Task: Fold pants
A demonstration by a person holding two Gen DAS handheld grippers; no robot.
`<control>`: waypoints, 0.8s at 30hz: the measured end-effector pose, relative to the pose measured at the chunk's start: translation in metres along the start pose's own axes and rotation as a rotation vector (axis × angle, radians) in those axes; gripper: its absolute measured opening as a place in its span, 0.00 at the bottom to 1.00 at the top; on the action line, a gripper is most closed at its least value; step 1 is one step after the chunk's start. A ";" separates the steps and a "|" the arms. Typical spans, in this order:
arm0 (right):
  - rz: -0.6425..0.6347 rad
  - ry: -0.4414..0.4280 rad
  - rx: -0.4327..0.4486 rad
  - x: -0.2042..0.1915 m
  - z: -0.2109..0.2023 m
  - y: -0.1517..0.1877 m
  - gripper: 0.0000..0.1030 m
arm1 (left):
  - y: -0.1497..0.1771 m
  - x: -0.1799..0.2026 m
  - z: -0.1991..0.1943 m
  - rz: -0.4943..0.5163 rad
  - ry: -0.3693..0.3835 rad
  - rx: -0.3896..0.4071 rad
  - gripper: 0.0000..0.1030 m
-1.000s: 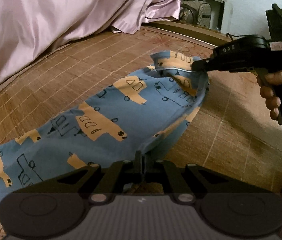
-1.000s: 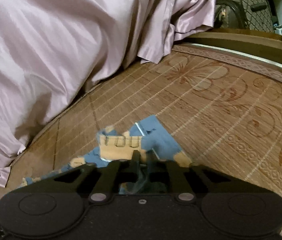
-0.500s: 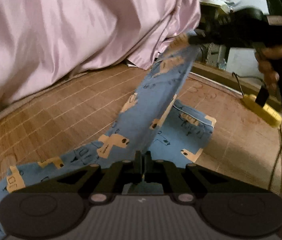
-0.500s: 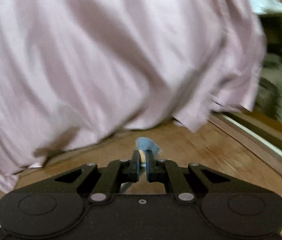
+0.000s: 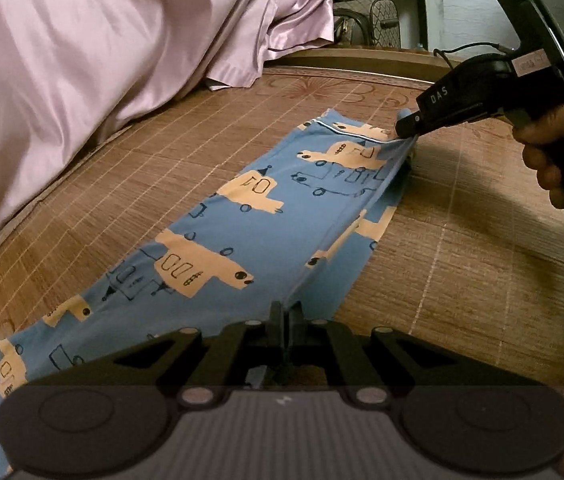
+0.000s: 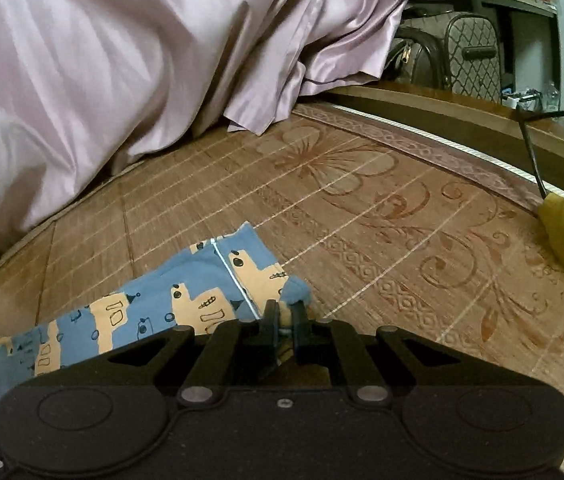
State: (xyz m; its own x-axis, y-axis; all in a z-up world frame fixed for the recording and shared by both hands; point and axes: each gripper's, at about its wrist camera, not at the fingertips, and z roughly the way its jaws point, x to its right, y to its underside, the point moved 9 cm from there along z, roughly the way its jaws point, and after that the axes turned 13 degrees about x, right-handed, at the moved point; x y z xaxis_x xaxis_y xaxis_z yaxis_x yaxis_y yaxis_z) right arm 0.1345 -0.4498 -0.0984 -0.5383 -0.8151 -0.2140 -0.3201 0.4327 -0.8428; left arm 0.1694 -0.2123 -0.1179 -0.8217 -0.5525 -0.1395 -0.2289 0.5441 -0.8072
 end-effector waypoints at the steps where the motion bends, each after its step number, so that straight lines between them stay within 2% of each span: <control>1: -0.016 0.007 -0.009 0.000 0.002 0.004 0.06 | 0.002 -0.001 0.001 -0.003 0.006 -0.006 0.02; 5: -0.023 0.005 0.003 0.004 0.000 0.004 0.07 | 0.008 -0.005 -0.001 -0.059 0.040 -0.021 0.08; 7: -0.037 0.008 0.004 0.003 0.000 0.004 0.09 | 0.008 -0.010 -0.006 -0.117 0.065 -0.012 0.19; 8: -0.050 0.012 0.005 0.003 0.001 0.005 0.13 | 0.008 -0.015 -0.010 -0.144 0.070 -0.004 0.24; 10: -0.066 0.031 0.004 0.005 0.000 0.005 0.22 | 0.007 -0.023 -0.021 -0.164 0.062 0.021 0.43; 13: -0.083 0.056 0.014 0.005 -0.006 0.003 0.30 | 0.012 -0.039 -0.044 -0.160 0.041 0.047 0.50; 14: -0.106 0.064 0.027 0.003 -0.009 0.000 0.39 | 0.016 -0.046 -0.049 -0.153 0.027 0.040 0.50; 15: -0.134 0.068 0.042 -0.001 -0.012 -0.001 0.50 | 0.022 -0.055 -0.054 -0.147 0.005 0.027 0.50; 18: -0.207 0.023 0.079 -0.022 -0.017 -0.005 0.56 | 0.041 -0.086 -0.066 -0.182 -0.066 -0.011 0.50; 19: -0.234 0.000 0.083 -0.032 -0.018 -0.004 0.57 | 0.048 -0.099 -0.069 -0.222 -0.094 -0.022 0.50; 21: -0.278 -0.050 0.081 -0.050 -0.017 0.001 0.66 | 0.065 -0.130 -0.076 -0.337 -0.173 -0.049 0.50; 24: -0.290 -0.097 0.057 -0.069 -0.013 0.010 0.75 | 0.090 -0.170 -0.089 -0.508 -0.327 -0.094 0.49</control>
State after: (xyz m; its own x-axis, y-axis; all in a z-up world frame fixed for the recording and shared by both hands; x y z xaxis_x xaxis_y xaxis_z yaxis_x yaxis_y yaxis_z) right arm 0.1581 -0.3842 -0.0859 -0.3532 -0.9355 -0.0045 -0.4035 0.1567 -0.9015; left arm 0.2422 -0.0131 -0.1157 -0.3981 -0.9148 0.0685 -0.6073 0.2068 -0.7671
